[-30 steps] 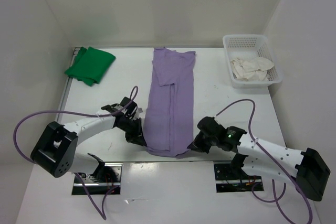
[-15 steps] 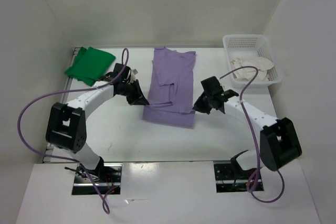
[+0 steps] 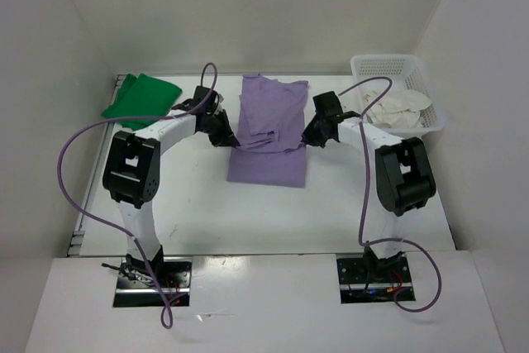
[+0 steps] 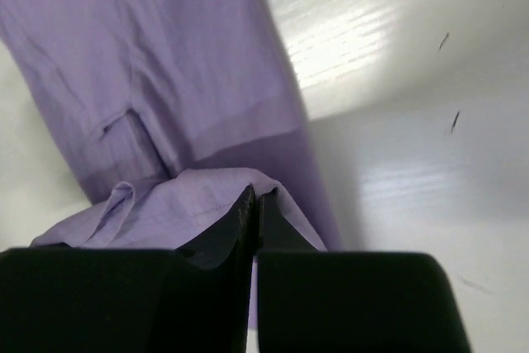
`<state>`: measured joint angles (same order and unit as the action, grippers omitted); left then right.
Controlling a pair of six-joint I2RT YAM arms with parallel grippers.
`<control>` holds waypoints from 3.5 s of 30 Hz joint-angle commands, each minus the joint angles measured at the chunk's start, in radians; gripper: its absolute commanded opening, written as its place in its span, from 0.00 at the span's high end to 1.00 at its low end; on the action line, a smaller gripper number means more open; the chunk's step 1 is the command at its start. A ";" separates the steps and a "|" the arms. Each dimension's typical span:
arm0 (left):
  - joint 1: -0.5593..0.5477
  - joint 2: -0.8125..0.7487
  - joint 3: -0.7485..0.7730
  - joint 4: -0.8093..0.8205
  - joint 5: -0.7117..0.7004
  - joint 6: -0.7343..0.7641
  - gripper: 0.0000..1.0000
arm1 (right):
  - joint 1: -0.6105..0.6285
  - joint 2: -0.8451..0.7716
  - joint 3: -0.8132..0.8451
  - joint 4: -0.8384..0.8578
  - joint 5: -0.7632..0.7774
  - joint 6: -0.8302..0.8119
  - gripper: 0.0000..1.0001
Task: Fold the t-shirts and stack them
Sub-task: Fold the folded rectangular tshirt in 1/3 of the way, then grab one side of the 2/3 rectangular tshirt with both arms
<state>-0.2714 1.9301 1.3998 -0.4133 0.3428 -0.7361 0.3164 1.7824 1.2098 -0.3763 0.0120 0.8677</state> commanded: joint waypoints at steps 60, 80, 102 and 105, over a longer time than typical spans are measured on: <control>-0.112 -0.193 -0.486 0.288 -0.034 -0.066 0.80 | 0.079 0.488 0.634 0.039 -0.029 -0.134 1.00; 0.012 -0.278 -0.622 0.350 0.078 -0.154 0.49 | 0.079 -0.370 -0.389 0.142 -0.055 0.136 0.62; 0.012 -0.194 -0.590 0.413 0.035 -0.172 0.80 | 0.079 -0.198 -0.523 0.349 -0.135 0.128 0.67; 0.012 -0.194 -0.570 0.393 0.022 -0.148 0.91 | 0.079 -0.187 -0.523 0.359 -0.126 0.139 0.85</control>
<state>-0.2588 1.7206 0.7979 -0.0071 0.4118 -0.9184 0.3882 1.5703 0.6693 -0.0437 -0.1547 1.0054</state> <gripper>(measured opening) 0.109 0.180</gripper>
